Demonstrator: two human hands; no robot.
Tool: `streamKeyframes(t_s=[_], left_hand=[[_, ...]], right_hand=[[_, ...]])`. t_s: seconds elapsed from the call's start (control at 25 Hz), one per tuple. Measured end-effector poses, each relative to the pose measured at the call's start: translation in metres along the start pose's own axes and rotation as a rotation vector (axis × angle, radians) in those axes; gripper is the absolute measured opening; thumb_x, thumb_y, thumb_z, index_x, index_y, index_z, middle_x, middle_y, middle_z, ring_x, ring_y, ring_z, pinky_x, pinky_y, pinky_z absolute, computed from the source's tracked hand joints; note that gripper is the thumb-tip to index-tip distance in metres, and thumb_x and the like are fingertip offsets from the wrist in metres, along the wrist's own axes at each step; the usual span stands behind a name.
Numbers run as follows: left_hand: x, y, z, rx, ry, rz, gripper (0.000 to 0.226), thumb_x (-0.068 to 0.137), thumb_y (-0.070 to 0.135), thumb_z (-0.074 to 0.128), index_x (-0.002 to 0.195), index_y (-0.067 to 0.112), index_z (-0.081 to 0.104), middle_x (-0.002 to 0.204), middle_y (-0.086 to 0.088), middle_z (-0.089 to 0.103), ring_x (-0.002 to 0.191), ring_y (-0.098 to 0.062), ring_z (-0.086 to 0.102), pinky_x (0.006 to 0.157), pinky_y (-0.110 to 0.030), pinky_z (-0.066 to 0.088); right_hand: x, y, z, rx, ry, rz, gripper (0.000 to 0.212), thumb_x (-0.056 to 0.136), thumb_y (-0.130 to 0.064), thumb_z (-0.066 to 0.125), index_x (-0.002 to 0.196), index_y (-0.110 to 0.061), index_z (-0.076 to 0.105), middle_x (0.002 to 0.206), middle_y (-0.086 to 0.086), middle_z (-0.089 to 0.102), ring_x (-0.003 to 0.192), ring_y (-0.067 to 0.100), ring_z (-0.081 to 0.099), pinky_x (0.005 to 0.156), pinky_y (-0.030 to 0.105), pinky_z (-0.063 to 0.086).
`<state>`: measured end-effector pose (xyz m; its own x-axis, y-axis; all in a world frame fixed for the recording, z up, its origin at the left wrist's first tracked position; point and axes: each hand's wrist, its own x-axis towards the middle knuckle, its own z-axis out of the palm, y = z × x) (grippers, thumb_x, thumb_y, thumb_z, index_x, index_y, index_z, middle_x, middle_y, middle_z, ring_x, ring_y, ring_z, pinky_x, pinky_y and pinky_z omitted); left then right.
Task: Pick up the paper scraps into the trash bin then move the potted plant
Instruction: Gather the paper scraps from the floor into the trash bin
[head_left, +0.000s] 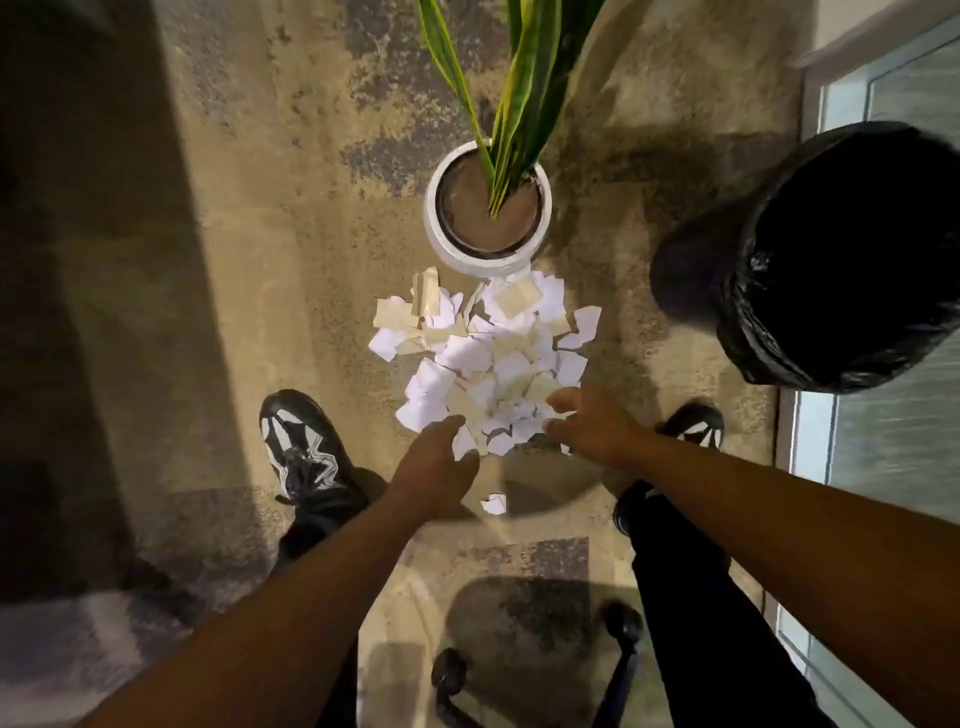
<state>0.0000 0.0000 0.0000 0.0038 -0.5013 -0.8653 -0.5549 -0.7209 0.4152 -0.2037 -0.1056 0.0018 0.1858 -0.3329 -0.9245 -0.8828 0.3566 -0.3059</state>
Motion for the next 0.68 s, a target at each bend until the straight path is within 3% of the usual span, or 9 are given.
streamKeyframes(t_s=[0.16,0.32,0.4,0.48,0.56,0.68], left_hand=[[0.060,-0.019,0.013,0.167,-0.225,0.023,0.063,0.096,0.037,0.062,0.152,0.020,0.037,0.163,-0.004,0.025,0.138,-0.024,0.044,0.111,-0.033,0.041],[0.109,-0.028,0.023,0.192,-0.197,0.084,0.059,0.095,0.031,0.066,0.148,0.020,0.045,0.168,-0.005,0.009,0.152,-0.029,0.020,0.118,-0.037,0.029],[0.134,-0.034,0.030,0.212,-0.163,0.096,0.056,0.093,0.029,0.069,0.145,0.020,0.051,0.169,-0.005,-0.001,0.155,-0.026,0.007,0.122,-0.037,0.024],[0.156,-0.037,0.040,0.227,-0.169,0.120,0.056,0.091,0.025,0.070,0.144,0.021,0.052,0.168,-0.002,-0.010,0.156,-0.024,0.002,0.123,-0.034,0.019],[0.174,-0.041,0.048,0.189,-0.170,0.139,0.056,0.091,0.019,0.070,0.144,0.024,0.052,0.168,0.002,-0.016,0.156,-0.025,0.006,0.123,-0.036,0.023],[0.189,-0.038,0.048,0.284,-0.018,0.194,0.043,0.091,0.018,0.068,0.133,0.027,0.064,0.167,0.001,-0.020,0.148,-0.034,0.030,0.116,-0.039,0.038]], right_hand=[[0.057,0.019,0.013,-0.022,-0.024,0.033,0.052,0.094,-0.026,0.064,0.142,-0.014,0.050,0.146,0.008,0.052,0.122,0.027,0.057,0.095,0.035,0.051],[0.118,0.032,0.022,-0.150,-0.122,-0.052,0.058,0.094,-0.027,0.065,0.148,-0.018,0.044,0.161,0.006,0.024,0.140,0.028,0.039,0.099,0.025,0.040],[0.144,0.038,0.030,-0.152,-0.148,-0.025,0.059,0.094,-0.027,0.067,0.148,-0.024,0.044,0.166,0.003,0.008,0.144,0.029,0.033,0.107,0.029,0.041],[0.164,0.040,0.041,-0.118,-0.160,-0.034,0.059,0.095,-0.026,0.066,0.149,-0.023,0.043,0.166,0.002,0.003,0.148,0.030,0.026,0.112,0.028,0.032],[0.179,0.040,0.051,-0.129,-0.184,-0.044,0.061,0.097,-0.025,0.063,0.152,-0.018,0.038,0.167,0.002,0.003,0.150,0.029,0.020,0.109,0.025,0.030],[0.187,0.038,0.058,-0.264,-0.111,-0.087,0.060,0.097,-0.030,0.061,0.150,-0.011,0.038,0.164,0.009,0.018,0.146,0.032,0.029,0.113,0.036,0.034]])
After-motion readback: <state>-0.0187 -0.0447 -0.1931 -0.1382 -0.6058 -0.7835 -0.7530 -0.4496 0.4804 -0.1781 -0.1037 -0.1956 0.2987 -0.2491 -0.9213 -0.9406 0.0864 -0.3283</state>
